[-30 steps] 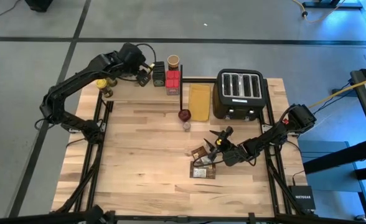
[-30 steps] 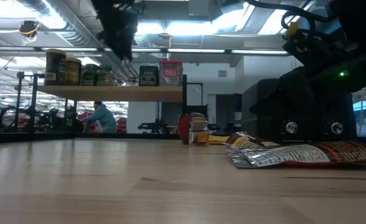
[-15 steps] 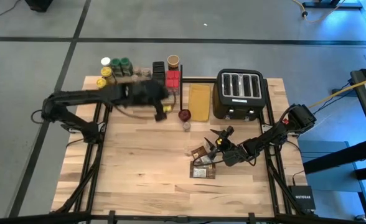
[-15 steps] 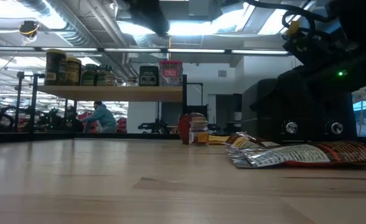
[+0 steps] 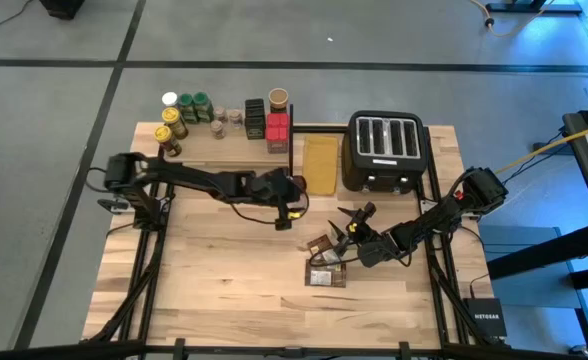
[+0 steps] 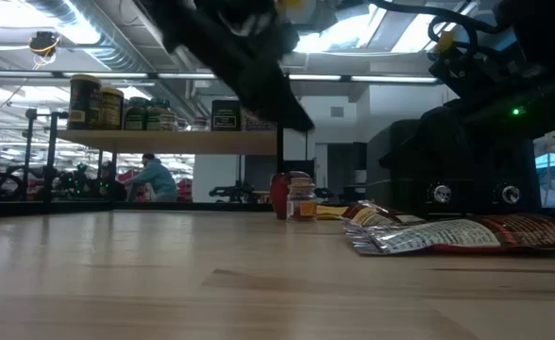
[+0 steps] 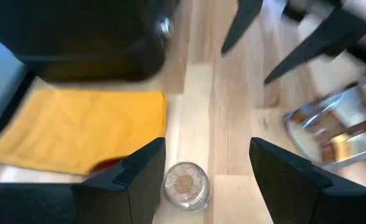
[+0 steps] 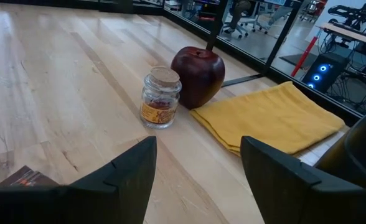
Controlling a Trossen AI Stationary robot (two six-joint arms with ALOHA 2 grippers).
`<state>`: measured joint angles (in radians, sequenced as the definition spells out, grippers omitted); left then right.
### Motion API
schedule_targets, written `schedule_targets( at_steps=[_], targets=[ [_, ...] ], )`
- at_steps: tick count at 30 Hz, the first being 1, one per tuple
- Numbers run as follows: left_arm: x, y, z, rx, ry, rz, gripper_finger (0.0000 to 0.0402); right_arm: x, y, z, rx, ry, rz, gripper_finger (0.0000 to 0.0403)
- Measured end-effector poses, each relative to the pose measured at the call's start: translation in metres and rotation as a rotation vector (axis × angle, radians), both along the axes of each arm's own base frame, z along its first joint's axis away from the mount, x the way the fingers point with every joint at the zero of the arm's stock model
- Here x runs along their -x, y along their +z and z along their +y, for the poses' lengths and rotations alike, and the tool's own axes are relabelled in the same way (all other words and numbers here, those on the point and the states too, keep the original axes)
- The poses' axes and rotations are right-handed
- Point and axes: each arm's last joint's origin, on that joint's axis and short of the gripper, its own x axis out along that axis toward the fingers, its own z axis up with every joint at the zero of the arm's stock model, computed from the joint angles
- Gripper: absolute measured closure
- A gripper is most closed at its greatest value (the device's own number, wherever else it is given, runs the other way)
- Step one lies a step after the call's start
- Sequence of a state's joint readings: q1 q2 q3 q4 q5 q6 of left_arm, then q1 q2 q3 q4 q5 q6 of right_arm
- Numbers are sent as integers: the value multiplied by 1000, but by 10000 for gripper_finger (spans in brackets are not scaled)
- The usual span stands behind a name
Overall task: Shelf spices
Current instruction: Put the brown seasoning bottle aligned with the other brown seasoning bottle on the shelf
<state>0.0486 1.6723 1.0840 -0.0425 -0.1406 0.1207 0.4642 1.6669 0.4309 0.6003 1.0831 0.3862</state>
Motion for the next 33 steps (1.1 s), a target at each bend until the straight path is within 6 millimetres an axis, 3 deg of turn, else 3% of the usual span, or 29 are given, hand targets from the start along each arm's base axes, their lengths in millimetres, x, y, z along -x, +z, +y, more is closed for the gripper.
schedule_targets(
  at_steps=[5, 8, 17, 24, 33],
  targets=[
    [-16, -40, 3, -6, 5, 71, 176, 0, 0, 0, 2, 1, 6, 166],
    [-18, -51, 9, -2, 49, 94, 176, 0, -1, 0, 1, 3, 8, 166],
    [-17, -54, 19, -13, 75, 108, 176, 1, -2, 0, -2, 15, 22, 166],
    [-17, -71, 18, 9, 72, 159, 176, 1, -2, 0, -4, 15, 23, 166],
    [-18, -70, 12, 21, 66, 137, 176, 1, -2, 0, -6, 13, 23, 166]
  ],
)
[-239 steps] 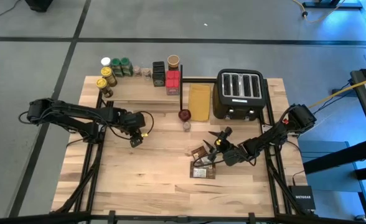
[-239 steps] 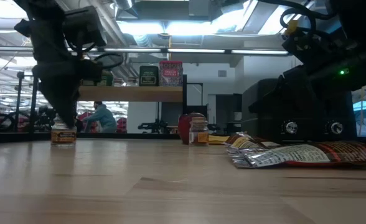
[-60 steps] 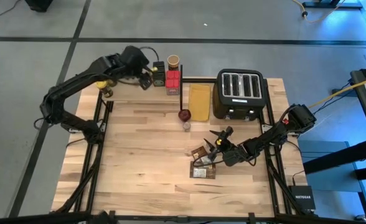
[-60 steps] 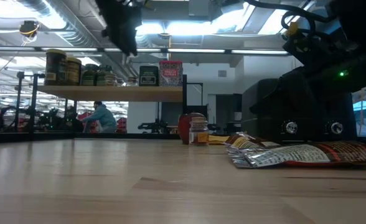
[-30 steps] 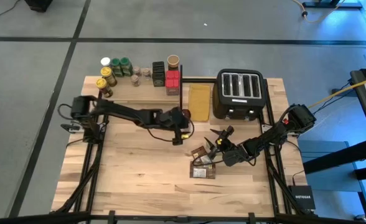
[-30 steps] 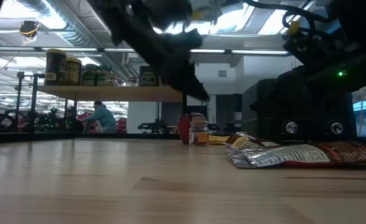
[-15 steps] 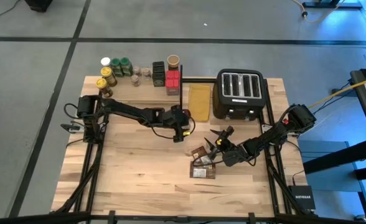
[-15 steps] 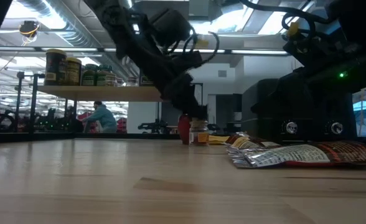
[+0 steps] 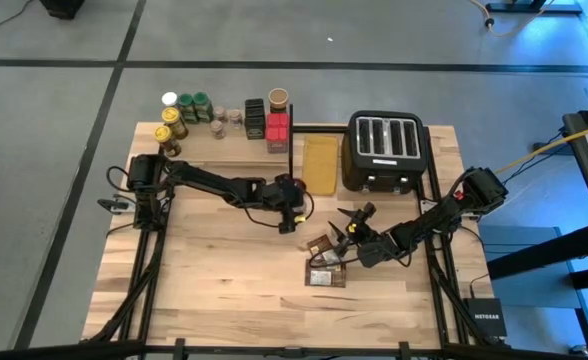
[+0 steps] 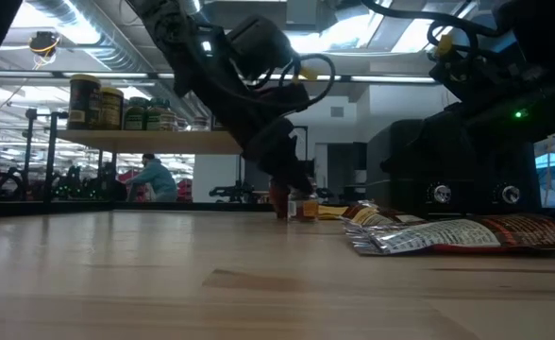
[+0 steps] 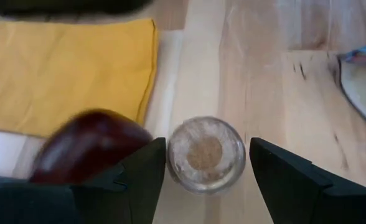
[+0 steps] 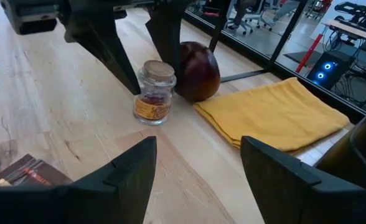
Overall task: Shelf spices
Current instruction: Put the brown seasoning bottle aligned with the other brown seasoning bottle on the shelf
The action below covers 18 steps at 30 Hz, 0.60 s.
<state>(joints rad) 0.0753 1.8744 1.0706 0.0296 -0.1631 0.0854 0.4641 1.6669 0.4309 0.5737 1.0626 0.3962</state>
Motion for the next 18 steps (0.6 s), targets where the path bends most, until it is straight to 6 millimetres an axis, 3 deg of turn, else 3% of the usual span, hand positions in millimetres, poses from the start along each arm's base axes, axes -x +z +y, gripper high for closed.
schedule_targets(
  at_steps=[8, 15, 18],
  targets=[
    [-3, -5, 1, 21, 22, -18, 179, 0, 0, 0, -3, -1, -2, 166],
    [-4, -4, 1, 35, 39, -35, 234, 0, 0, 0, -3, 0, -2, 166],
    [-4, -4, 1, 41, 49, -37, 239, 0, 0, 0, -3, -1, -2, 166]
  ],
)
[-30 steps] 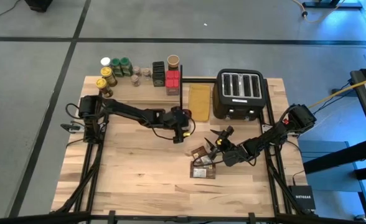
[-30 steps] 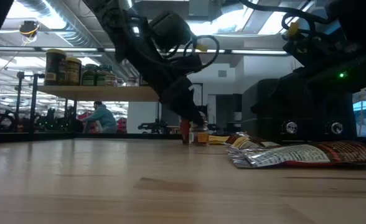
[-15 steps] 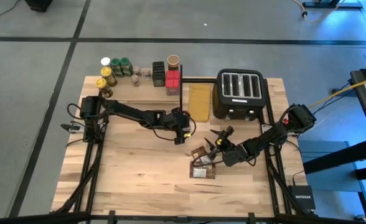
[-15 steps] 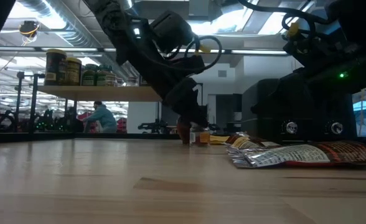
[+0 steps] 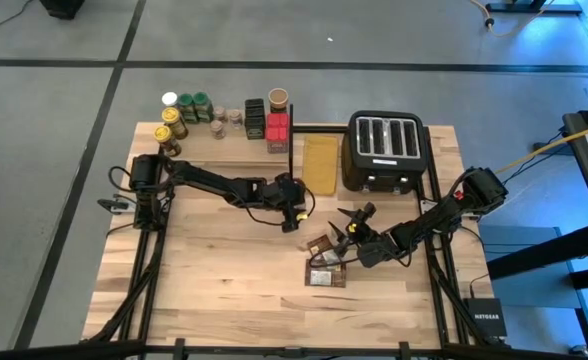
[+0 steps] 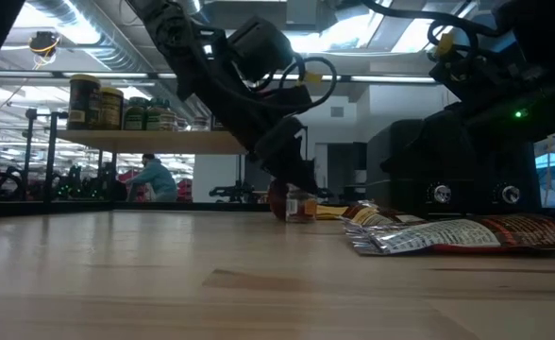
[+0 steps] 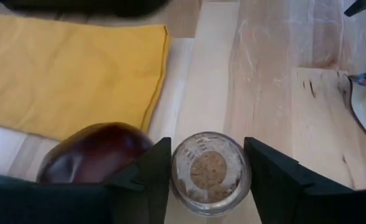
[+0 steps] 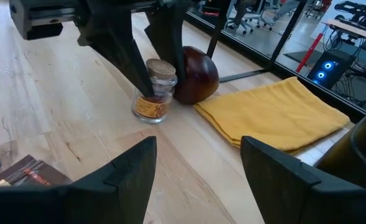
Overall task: Shelf spices
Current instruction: Put the brown seasoning bottle aligned with the other brown seasoning bottle on the shelf
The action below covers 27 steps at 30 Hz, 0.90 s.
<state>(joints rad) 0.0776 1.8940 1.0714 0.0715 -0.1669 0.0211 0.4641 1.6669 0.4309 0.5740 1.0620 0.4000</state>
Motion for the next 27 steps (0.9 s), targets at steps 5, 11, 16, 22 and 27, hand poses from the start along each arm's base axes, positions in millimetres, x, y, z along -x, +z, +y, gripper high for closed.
schedule_targets(
  at_steps=[5, 11, 16, 22, 27],
  targets=[
    [2, 9, -4, 33, 18, -18, 242, 0, 0, 0, 0, 0, 0, 166],
    [11, 42, -17, 36, 35, -84, 253, 0, 0, 0, -1, 0, -1, 166],
    [30, 74, -29, -34, 83, -95, 255, 0, 0, 0, -11, 4, -3, 166],
    [62, 116, -34, -131, 219, -135, 247, 0, 0, 0, -15, 3, -6, 166],
    [89, 140, -28, -200, 362, -152, 252, 0, 0, 0, -15, 3, -6, 166]
  ],
)
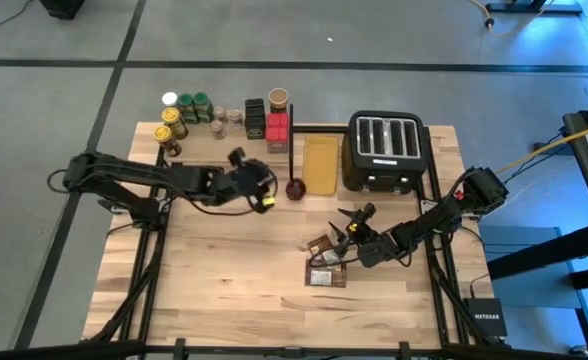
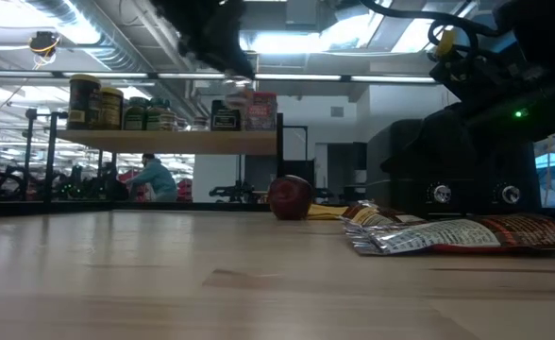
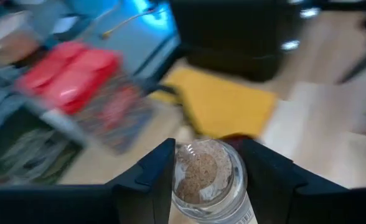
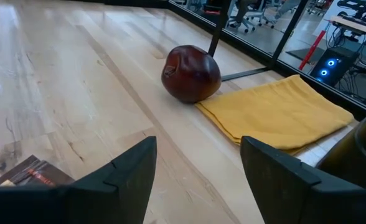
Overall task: Shelf spices
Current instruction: Put the brown seasoning bottle aligned with the other brown seasoning bottle on the shelf
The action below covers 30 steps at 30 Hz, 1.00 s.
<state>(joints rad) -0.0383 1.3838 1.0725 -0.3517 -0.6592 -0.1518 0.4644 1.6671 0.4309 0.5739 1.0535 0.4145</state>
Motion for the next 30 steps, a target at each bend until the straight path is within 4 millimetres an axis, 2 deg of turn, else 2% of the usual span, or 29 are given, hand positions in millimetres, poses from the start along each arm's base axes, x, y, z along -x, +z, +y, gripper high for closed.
schedule_targets(
  at_steps=[5, 9, 17, 22, 30],
  targets=[
    [22, 9, 12, -50, 180, 24, 248, 0, 0, 0, 0, 0, 0, 166],
    [35, 8, 26, -97, 335, 61, 247, 0, 0, 0, 1, 0, 1, 166],
    [45, 3, 61, -116, 519, 90, 245, 0, 0, 0, 1, 0, 1, 166],
    [49, -9, 83, -124, 591, 82, 245, 0, 0, 0, 1, 0, 1, 166],
    [55, -26, 102, -124, 653, 70, 245, 0, -1, 0, 4, 0, 7, 166]
  ],
)
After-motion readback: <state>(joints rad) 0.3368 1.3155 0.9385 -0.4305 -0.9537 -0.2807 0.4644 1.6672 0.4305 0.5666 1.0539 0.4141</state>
